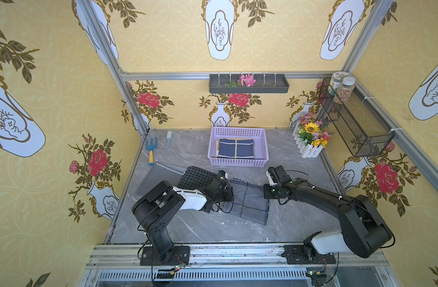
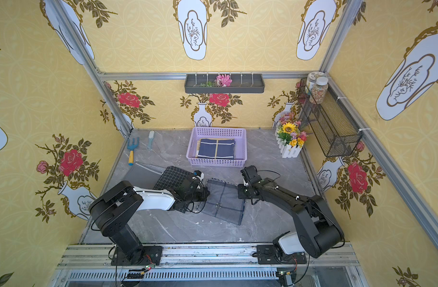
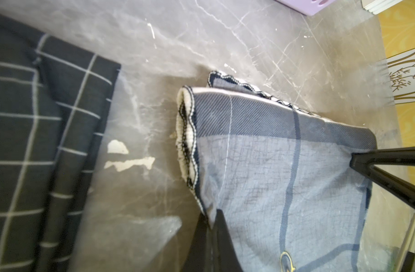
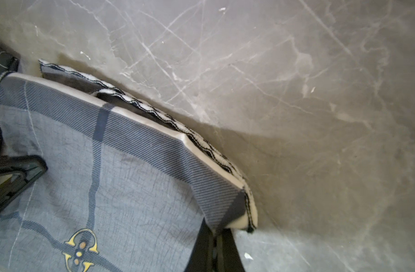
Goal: Put the folded pillowcase in the basket
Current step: Pick up the pillowcase from the center of the board.
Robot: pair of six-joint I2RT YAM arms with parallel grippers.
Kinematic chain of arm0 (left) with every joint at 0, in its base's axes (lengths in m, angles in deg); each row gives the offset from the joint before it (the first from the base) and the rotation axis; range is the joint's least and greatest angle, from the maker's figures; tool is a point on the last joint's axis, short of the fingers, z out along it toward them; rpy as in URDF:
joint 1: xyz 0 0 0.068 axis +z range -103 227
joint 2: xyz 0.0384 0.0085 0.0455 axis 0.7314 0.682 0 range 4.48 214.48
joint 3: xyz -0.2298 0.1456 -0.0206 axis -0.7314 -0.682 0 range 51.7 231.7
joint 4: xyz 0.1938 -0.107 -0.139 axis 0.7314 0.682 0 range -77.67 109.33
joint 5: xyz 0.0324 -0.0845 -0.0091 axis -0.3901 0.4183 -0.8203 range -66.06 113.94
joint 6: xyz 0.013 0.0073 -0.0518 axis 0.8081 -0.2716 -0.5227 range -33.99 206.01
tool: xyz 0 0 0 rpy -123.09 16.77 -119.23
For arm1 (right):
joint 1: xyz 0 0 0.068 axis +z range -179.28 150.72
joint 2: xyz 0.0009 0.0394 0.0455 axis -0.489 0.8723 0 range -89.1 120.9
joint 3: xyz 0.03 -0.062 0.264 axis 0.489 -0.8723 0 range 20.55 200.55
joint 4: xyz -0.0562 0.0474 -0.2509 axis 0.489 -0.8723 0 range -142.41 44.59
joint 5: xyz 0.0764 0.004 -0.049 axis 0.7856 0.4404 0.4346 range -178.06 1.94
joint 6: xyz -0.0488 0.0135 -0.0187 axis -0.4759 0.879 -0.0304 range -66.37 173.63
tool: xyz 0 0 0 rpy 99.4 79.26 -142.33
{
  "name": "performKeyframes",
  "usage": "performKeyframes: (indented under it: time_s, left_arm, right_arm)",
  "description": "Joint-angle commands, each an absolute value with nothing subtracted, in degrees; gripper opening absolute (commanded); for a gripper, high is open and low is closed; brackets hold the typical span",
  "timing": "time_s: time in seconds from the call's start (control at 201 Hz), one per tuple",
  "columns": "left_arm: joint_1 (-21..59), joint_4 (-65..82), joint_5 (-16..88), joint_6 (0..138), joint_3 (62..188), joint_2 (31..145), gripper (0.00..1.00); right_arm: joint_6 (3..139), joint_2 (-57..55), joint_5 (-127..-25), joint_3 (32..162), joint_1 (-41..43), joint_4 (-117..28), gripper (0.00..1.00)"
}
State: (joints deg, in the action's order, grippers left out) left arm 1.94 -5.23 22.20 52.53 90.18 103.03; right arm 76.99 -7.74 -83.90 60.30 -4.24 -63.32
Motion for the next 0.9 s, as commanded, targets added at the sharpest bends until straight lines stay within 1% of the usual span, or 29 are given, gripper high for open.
performKeyframes:
  time_s: [0.0, 0.374, 0.658, 0.892]
  left_arm:
    - [1.7, -2.7, 20.8, 52.3, 89.6, 102.7, 0.00]
    - [1.6, -9.8, 19.7, 49.8, 83.7, 94.9, 0.00]
    - [1.6, -9.3, 17.2, 49.8, 82.4, 88.4, 0.00]
    - [1.8, -5.9, 14.1, 52.3, 84.2, 82.5, 0.00]
  right_arm:
    - [76.9, -8.0, -84.5, 60.1, -4.2, -62.8, 0.04]
    - [77.0, -11.5, -84.2, 59.2, -4.2, -62.6, 0.03]
    - [77.4, -17.4, -84.5, 59.7, -4.1, -62.8, 0.02]
    - [77.2, -22.5, -85.4, 62.5, -4.1, -63.5, 0.02]
